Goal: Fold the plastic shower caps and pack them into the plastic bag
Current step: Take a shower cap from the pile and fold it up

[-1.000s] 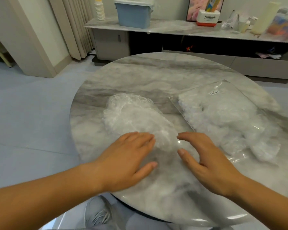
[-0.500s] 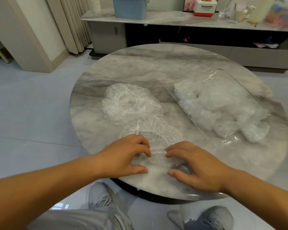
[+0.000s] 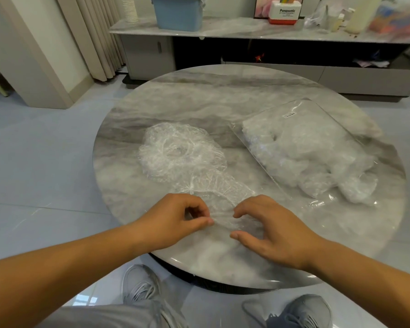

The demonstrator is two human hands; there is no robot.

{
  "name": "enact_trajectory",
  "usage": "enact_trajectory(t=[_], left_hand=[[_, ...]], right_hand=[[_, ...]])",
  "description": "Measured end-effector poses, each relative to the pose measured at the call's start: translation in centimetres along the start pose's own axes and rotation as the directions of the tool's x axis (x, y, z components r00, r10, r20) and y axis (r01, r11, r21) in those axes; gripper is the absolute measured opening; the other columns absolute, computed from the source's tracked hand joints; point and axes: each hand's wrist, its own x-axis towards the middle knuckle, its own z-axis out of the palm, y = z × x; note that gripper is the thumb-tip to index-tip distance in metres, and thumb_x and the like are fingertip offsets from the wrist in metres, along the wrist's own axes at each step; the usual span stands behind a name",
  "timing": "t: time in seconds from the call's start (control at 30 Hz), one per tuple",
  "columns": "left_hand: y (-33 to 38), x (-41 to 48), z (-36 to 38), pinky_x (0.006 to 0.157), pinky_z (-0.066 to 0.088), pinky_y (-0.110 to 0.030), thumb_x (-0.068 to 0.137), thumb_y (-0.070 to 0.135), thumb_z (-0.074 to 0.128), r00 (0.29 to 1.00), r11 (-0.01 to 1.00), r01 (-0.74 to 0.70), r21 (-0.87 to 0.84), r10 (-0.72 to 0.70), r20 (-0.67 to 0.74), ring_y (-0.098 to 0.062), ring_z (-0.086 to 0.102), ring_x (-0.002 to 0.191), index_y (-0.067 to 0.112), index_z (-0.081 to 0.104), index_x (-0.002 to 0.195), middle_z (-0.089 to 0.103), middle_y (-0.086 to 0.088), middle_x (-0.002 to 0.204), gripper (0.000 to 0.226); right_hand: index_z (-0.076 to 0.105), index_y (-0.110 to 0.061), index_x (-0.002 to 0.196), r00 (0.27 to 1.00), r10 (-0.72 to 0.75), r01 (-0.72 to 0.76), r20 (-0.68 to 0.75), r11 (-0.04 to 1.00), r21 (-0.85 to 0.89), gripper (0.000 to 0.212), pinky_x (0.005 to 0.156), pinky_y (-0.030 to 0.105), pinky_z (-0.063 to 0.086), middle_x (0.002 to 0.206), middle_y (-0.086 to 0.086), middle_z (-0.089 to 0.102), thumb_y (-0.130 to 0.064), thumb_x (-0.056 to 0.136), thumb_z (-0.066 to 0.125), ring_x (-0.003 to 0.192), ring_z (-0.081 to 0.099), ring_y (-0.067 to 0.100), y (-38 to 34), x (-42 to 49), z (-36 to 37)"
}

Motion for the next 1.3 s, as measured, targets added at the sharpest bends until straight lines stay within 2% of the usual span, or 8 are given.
enact_trajectory(t=[0.3,0.47,0.6,0.8,0.97,1.07,1.17,1.3], left_hand=[[1.0,0.5,-0.3,0.075,0.058,-0.028,0.091,0.03,0.073,0.983,0.979,0.178,-0.104,-0.181,-0.018,-0.012,0.072,0.075,0.017,0.07,0.086,0.075,0.002,0.076,0.014],[0.2,1.3,-0.4,0.074,0.046,-0.015,0.086,0.037,0.077,0.986,0.946,0.144,0.292,-0.111,-0.125,-0.002,0.056,0.083,0.029,0.063,0.098,0.055,0.015,0.095,0.019],[0.6,1.9,-0.6,0.071,0.039,-0.017,0.084,0.043,0.077,0.987,0.898,0.149,0.413,-0.111,-0.115,-0.003,0.05,0.088,0.033,0.056,0.116,0.045,0.017,0.098,0.039],[1.5,2.2,-0.9,0.07,0.046,-0.019,0.084,0.031,0.077,0.981,0.913,0.192,0.36,-0.184,-0.056,-0.001,0.06,0.078,0.03,0.047,0.141,0.063,0.013,0.083,0.064],[2.1,2.4,-0.4,0.074,0.057,-0.021,0.087,0.021,0.073,0.971,0.949,0.239,0.207,-0.24,-0.022,-0.001,0.067,0.076,0.025,-0.004,0.16,0.072,0.01,0.085,0.107],[2.4,2.6,-0.5,0.072,0.062,-0.029,0.088,0.013,0.07,0.944,0.944,0.329,0.012,-0.329,0.027,-0.011,0.073,0.075,0.03,-0.02,0.157,0.075,-0.002,0.088,0.114],[2.6,2.6,-0.8,0.074,0.062,-0.03,0.088,0.008,0.07,0.908,0.876,0.419,-0.24,-0.402,0.118,-0.022,0.075,0.081,0.035,-0.011,0.158,0.075,-0.014,0.095,0.11],[2.4,2.9,-0.9,0.079,0.061,-0.033,0.088,0.009,0.073,0.88,0.819,0.475,-0.322,-0.431,0.202,-0.027,0.074,0.089,0.029,0.018,0.158,0.076,-0.013,0.099,0.091]], right_hand=[[0.069,-0.03,0.085,0.96,0.28,-0.263,-0.005,0.908,0.327,0.015,0.065,0.02,0.054,0.075,-0.01,0.07,-0.032,0.098,0.064,0.066,0.066,0.005,-1.1,1.8,0.2],[0.069,-0.027,0.094,0.944,0.33,-0.33,0.024,0.944,0.018,0.011,0.062,0.019,0.046,0.079,-0.014,0.06,-0.037,0.095,0.065,0.067,0.057,0.004,-0.8,2.4,0.5],[0.056,-0.032,0.115,0.938,0.348,-0.346,-0.002,0.931,-0.119,0.031,0.059,0.016,0.033,0.085,-0.019,0.043,-0.048,0.09,0.067,0.072,0.048,0.001,-0.8,2.4,0.4],[0.061,-0.031,0.109,0.915,0.391,-0.359,-0.095,0.9,0.249,0.026,0.064,0.015,0.046,0.079,-0.012,0.067,-0.032,0.088,0.077,0.068,0.059,-0.002,-2.2,2.8,-0.8],[0.045,-0.019,0.139,0.857,0.481,-0.469,0.187,0.575,0.671,0.049,0.057,0.03,0.056,0.089,0.003,0.077,-0.016,0.096,0.068,0.07,0.074,0.018,-3.8,3.3,-0.9],[0.023,-0.03,0.156,0.793,0.508,-0.546,0.337,0.345,0.763,0.076,0.072,0.043,0.063,0.103,0.018,0.073,-0.019,0.096,0.068,0.084,0.075,0.036,-3.3,3.2,-0.7],[0.021,-0.038,0.156,0.756,0.523,-0.557,0.394,0.196,0.807,0.073,0.078,0.047,0.062,0.106,0.023,0.073,-0.023,0.099,0.064,0.089,0.075,0.038,-2.3,3.3,-0.6],[0.037,-0.028,0.149,0.708,0.499,-0.577,0.5,-0.001,0.817,0.051,0.072,0.044,0.061,0.107,0.023,0.074,-0.03,0.102,0.057,0.094,0.074,0.04,-1.0,3.6,-0.9]])
